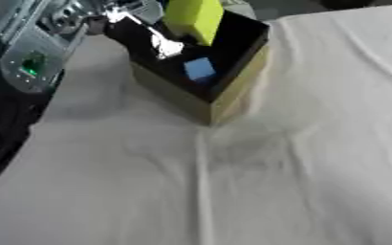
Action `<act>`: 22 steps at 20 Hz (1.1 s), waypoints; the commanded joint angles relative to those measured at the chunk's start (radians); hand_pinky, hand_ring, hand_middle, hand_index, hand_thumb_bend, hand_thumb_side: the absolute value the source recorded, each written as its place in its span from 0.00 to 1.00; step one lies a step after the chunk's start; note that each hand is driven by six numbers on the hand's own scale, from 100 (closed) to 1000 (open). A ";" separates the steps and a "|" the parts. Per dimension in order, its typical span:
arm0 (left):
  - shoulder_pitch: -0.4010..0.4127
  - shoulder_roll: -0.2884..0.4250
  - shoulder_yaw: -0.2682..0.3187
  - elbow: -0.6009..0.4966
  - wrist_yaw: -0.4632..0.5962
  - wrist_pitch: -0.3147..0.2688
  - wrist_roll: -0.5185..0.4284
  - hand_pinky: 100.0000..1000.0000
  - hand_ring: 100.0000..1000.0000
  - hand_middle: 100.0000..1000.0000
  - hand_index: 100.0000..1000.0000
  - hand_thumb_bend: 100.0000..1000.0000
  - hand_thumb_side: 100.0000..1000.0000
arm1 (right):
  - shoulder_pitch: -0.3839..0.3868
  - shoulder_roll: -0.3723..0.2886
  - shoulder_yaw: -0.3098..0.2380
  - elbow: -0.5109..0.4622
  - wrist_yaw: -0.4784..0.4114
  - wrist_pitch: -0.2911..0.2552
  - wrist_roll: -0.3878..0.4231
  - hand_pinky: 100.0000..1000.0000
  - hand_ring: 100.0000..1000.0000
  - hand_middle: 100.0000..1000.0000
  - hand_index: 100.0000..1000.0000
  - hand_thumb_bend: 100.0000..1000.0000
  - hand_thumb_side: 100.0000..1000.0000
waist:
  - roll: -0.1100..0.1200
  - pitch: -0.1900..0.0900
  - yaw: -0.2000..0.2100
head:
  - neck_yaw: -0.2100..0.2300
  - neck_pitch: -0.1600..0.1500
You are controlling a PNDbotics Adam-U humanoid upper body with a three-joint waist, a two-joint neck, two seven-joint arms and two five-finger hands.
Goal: Pick up objects on the table and place them in the box.
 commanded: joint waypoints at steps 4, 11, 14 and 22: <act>-0.072 -0.053 0.055 0.177 -0.127 -0.030 0.078 0.61 0.59 0.56 0.59 0.00 0.31 | -0.035 -0.002 0.002 -0.015 -0.012 -0.004 0.011 0.82 0.85 0.71 0.78 0.00 0.63 | -0.002 -0.013 -0.030 | 0.033 -0.033; -0.093 -0.089 0.086 0.308 -0.272 -0.044 0.163 0.64 0.63 0.60 0.64 0.00 0.29 | -0.048 0.005 0.001 -0.015 -0.017 -0.006 0.015 0.82 0.85 0.71 0.78 0.00 0.64 | 0.007 0.005 -0.077 | 0.068 -0.059; -0.090 -0.097 0.092 0.341 -0.311 -0.050 0.183 0.69 0.72 0.68 0.73 0.17 0.38 | -0.046 0.006 0.000 -0.015 -0.017 -0.004 0.014 0.82 0.85 0.70 0.78 0.00 0.65 | 0.009 0.009 -0.079 | 0.068 -0.059; -0.074 -0.089 0.090 0.343 -0.374 -0.060 0.173 0.76 0.83 0.79 0.84 0.53 0.56 | -0.039 0.007 -0.006 -0.015 -0.016 -0.002 0.010 0.82 0.85 0.70 0.78 0.00 0.64 | 0.011 0.005 -0.075 | 0.062 -0.049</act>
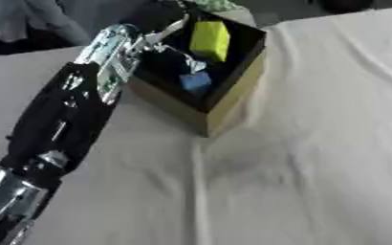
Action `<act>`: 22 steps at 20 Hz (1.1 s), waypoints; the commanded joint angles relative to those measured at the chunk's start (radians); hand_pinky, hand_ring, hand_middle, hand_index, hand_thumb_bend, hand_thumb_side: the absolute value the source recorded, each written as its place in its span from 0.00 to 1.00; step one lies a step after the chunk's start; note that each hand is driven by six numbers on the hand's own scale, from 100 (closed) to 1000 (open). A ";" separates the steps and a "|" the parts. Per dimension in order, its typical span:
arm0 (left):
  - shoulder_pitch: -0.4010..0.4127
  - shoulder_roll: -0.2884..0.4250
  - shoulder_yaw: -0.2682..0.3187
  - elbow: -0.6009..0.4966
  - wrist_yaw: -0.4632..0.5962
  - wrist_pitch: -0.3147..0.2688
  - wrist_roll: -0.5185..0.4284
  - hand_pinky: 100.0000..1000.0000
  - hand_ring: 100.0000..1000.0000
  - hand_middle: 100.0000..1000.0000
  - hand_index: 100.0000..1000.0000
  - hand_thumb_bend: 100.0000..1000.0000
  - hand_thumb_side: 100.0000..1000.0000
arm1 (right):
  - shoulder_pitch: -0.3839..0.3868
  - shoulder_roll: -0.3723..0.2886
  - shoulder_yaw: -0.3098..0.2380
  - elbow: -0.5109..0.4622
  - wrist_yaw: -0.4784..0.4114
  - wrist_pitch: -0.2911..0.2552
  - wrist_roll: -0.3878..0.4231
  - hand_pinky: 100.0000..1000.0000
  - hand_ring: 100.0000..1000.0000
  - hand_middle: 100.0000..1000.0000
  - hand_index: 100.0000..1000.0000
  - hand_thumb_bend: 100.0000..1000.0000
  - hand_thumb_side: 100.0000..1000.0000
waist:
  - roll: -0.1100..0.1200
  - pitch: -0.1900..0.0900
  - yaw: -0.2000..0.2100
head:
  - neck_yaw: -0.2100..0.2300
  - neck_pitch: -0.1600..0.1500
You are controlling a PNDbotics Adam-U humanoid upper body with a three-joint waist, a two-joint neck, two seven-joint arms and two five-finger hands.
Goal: Pick up objects on the table and place them in the box.
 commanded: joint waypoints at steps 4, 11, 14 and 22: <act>-0.007 0.024 0.018 -0.017 -0.030 0.012 0.011 0.76 0.83 0.80 0.84 0.54 0.57 | -0.004 -0.017 -0.019 -0.015 -0.005 0.003 -0.006 0.82 0.85 0.70 0.78 0.00 0.64 | -0.007 -0.030 0.003 | -0.002 0.003; -0.001 0.035 0.029 -0.043 0.020 0.019 0.051 0.73 0.81 0.77 0.81 0.41 0.55 | 0.006 -0.018 -0.023 -0.015 -0.002 0.007 -0.010 0.82 0.85 0.70 0.78 0.00 0.64 | -0.010 -0.037 0.008 | -0.013 0.014; 0.008 0.052 0.031 -0.103 0.089 0.029 0.067 0.71 0.79 0.76 0.79 0.29 0.54 | 0.012 -0.019 -0.026 -0.015 -0.001 0.008 -0.014 0.82 0.85 0.70 0.78 0.00 0.63 | -0.013 -0.044 0.017 | -0.027 0.026; 0.150 0.182 0.059 -0.509 0.414 0.132 0.151 0.69 0.76 0.75 0.76 0.13 0.51 | 0.030 -0.029 -0.036 -0.015 0.003 0.007 -0.034 0.82 0.85 0.70 0.77 0.00 0.62 | -0.018 -0.067 0.055 | -0.066 0.055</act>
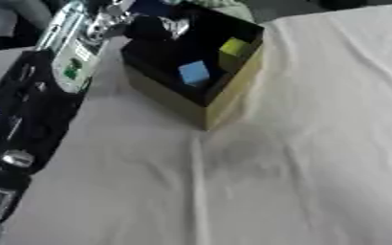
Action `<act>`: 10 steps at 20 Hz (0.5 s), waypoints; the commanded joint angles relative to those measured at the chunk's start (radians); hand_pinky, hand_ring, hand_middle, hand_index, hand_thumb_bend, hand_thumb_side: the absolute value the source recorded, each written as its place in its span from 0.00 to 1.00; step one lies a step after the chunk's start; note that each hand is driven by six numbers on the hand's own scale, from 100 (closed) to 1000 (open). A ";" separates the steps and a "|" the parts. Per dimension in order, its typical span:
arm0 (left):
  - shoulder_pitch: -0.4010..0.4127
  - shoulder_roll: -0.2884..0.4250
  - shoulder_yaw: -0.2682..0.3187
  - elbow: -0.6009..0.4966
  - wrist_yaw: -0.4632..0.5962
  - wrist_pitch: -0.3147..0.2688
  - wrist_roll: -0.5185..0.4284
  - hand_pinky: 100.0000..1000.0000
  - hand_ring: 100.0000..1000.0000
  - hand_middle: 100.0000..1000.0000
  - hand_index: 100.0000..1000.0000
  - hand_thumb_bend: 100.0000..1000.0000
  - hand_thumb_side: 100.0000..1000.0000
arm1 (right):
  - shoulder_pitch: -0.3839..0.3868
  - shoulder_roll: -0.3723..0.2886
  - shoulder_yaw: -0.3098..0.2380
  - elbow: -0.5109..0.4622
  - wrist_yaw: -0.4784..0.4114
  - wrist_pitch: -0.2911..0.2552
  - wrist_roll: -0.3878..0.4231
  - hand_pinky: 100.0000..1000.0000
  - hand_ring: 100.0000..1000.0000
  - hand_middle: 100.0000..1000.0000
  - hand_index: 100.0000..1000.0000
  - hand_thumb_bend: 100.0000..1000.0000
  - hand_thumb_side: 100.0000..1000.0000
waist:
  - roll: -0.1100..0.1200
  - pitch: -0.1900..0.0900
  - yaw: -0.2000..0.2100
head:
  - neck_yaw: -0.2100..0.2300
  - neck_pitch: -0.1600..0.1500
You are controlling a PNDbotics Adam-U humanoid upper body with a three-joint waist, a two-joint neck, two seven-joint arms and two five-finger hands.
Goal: Pick up objects on the table and place them in the box.
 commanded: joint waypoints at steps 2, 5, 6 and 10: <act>0.075 0.116 0.035 -0.255 0.153 0.058 0.041 0.69 0.76 0.74 0.76 0.09 0.52 | -0.002 -0.031 -0.017 -0.015 0.003 0.001 -0.013 0.82 0.85 0.70 0.77 0.00 0.62 | -0.011 -0.037 0.013 | -0.022 0.016; 0.180 0.174 0.064 -0.421 0.237 0.094 0.070 0.68 0.75 0.74 0.76 0.01 0.52 | 0.003 -0.031 -0.020 -0.015 0.005 0.001 -0.018 0.82 0.85 0.70 0.77 0.00 0.61 | -0.015 -0.046 0.024 | -0.037 0.028; 0.214 0.188 0.075 -0.466 0.262 0.108 0.080 0.68 0.75 0.74 0.76 0.01 0.52 | 0.004 -0.031 -0.021 -0.015 0.005 0.000 -0.020 0.82 0.85 0.70 0.77 0.00 0.60 | -0.016 -0.048 0.027 | -0.041 0.032; 0.348 0.203 0.120 -0.608 0.355 0.151 0.141 0.67 0.74 0.74 0.75 0.00 0.59 | 0.010 -0.026 -0.023 -0.015 -0.002 -0.003 -0.028 0.82 0.85 0.70 0.77 0.00 0.61 | -0.023 -0.059 0.037 | -0.054 0.045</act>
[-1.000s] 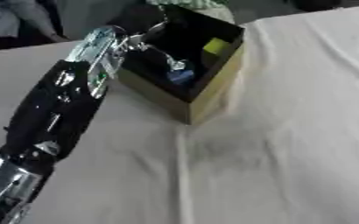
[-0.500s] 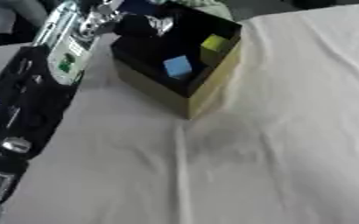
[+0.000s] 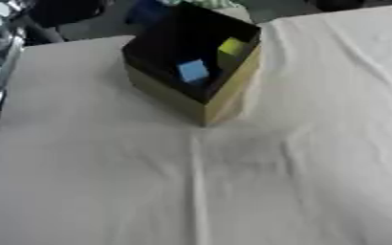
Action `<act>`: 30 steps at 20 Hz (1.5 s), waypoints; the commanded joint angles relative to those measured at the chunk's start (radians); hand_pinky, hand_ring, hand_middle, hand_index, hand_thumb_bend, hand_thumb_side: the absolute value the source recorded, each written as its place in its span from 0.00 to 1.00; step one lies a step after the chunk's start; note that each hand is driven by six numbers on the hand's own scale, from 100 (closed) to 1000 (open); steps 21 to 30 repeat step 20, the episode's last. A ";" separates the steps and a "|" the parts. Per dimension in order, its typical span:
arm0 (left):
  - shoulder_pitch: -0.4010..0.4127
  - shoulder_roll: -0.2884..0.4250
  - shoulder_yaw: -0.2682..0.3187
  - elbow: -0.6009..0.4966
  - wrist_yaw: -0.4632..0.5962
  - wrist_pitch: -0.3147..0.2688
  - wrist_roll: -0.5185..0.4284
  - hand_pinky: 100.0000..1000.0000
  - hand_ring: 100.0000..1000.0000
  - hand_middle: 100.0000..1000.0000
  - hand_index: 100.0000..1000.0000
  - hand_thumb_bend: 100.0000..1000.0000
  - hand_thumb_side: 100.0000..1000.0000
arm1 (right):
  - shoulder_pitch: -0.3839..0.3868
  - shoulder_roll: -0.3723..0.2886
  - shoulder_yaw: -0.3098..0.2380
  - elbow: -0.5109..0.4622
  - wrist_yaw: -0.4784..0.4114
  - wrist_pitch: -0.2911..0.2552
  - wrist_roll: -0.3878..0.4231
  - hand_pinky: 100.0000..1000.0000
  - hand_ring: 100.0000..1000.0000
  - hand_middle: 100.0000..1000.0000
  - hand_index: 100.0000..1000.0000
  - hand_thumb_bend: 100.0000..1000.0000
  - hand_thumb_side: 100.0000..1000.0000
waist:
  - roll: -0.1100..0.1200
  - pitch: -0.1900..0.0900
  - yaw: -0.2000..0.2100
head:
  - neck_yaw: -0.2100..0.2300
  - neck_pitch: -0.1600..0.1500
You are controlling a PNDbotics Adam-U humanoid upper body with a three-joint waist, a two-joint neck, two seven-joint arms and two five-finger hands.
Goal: Pick up objects on the table and place them in the box.
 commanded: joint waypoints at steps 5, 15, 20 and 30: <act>0.159 -0.004 0.093 -0.099 0.132 -0.016 0.162 0.66 0.73 0.74 0.74 0.01 0.64 | 0.008 -0.016 -0.017 -0.015 -0.020 -0.005 -0.018 0.82 0.85 0.71 0.77 0.00 0.64 | -0.013 -0.041 0.015 | -0.011 0.023; 0.399 -0.112 0.168 -0.099 0.174 -0.079 0.353 0.65 0.72 0.73 0.74 0.07 0.79 | 0.038 0.014 -0.021 -0.015 -0.057 -0.012 -0.039 0.83 0.85 0.71 0.78 0.00 0.73 | -0.018 -0.078 0.052 | 0.074 0.074; 0.458 -0.148 0.184 -0.099 0.185 -0.075 0.390 0.65 0.72 0.73 0.73 0.07 0.81 | 0.051 0.018 -0.027 -0.015 -0.063 -0.007 -0.044 0.83 0.85 0.72 0.78 0.00 0.78 | -0.007 -0.090 0.054 | 0.100 0.085; 0.458 -0.148 0.184 -0.099 0.185 -0.075 0.390 0.65 0.72 0.73 0.73 0.07 0.81 | 0.051 0.018 -0.027 -0.015 -0.063 -0.007 -0.044 0.83 0.85 0.72 0.78 0.00 0.78 | -0.007 -0.090 0.054 | 0.100 0.085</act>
